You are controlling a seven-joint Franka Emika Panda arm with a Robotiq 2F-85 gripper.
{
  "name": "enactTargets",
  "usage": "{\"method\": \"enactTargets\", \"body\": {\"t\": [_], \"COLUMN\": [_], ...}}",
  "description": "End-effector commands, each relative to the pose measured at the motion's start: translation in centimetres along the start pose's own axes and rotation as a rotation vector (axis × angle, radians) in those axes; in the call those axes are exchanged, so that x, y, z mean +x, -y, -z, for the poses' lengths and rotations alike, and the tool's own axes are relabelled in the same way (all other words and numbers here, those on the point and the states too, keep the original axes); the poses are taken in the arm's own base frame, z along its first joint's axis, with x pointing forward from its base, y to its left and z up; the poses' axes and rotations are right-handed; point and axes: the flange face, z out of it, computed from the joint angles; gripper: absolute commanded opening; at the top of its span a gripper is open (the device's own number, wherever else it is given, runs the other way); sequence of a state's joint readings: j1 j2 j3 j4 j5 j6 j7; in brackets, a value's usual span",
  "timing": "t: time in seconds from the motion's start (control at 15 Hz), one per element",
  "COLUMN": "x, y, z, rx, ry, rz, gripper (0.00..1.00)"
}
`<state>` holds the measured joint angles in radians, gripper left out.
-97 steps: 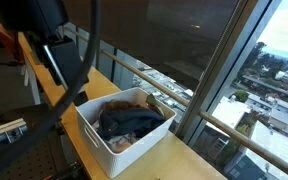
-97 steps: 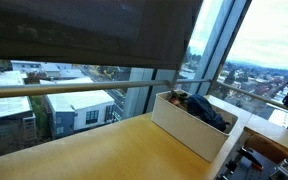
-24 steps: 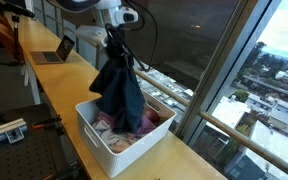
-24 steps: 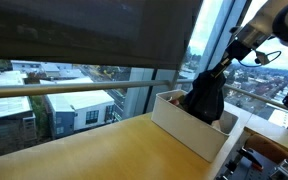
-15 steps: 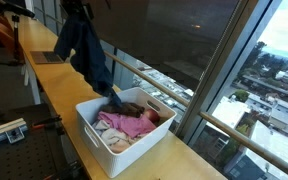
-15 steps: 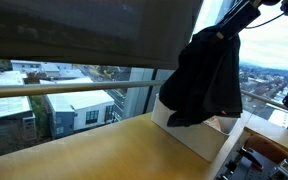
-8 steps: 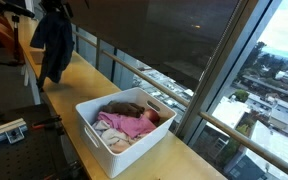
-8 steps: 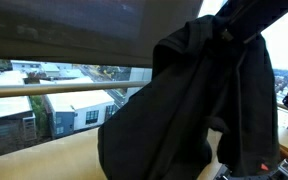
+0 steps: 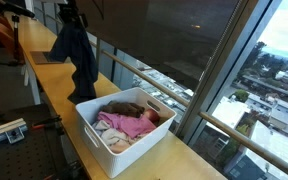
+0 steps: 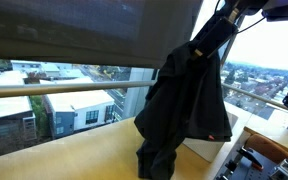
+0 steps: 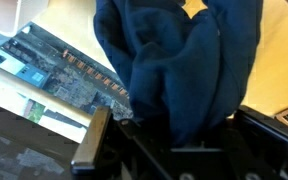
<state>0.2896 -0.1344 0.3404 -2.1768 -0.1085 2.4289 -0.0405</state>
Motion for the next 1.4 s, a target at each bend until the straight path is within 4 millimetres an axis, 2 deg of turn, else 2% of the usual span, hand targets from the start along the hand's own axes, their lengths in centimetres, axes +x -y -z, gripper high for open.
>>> {"method": "enactTargets", "body": {"t": [0.0, 0.2, 0.27, 0.4, 0.6, 0.87, 1.07, 1.2, 1.33], "x": [0.5, -0.2, -0.5, -0.9, -1.2, -3.2, -6.1, -8.6, -11.3], "y": [-1.2, -1.9, -2.2, -2.8, -5.3, -11.2, -16.9, -20.8, -24.5], "z": [-1.1, -2.9, -3.4, -3.8, -3.2, -2.4, -3.8, -5.8, -8.7], "rx": [-0.006, 0.001, -0.002, -0.004, -0.016, -0.055, -0.107, -0.132, -0.149], "ry": [0.012, 0.042, 0.049, 0.058, 0.057, 0.053, 0.073, 0.092, 0.112], "rz": [-0.009, -0.021, -0.025, -0.028, -0.060, -0.135, -0.174, -0.210, -0.255], "gripper": [0.00, 0.03, 0.27, 0.29, 0.48, 0.77, 0.98, 1.00, 1.00]}}
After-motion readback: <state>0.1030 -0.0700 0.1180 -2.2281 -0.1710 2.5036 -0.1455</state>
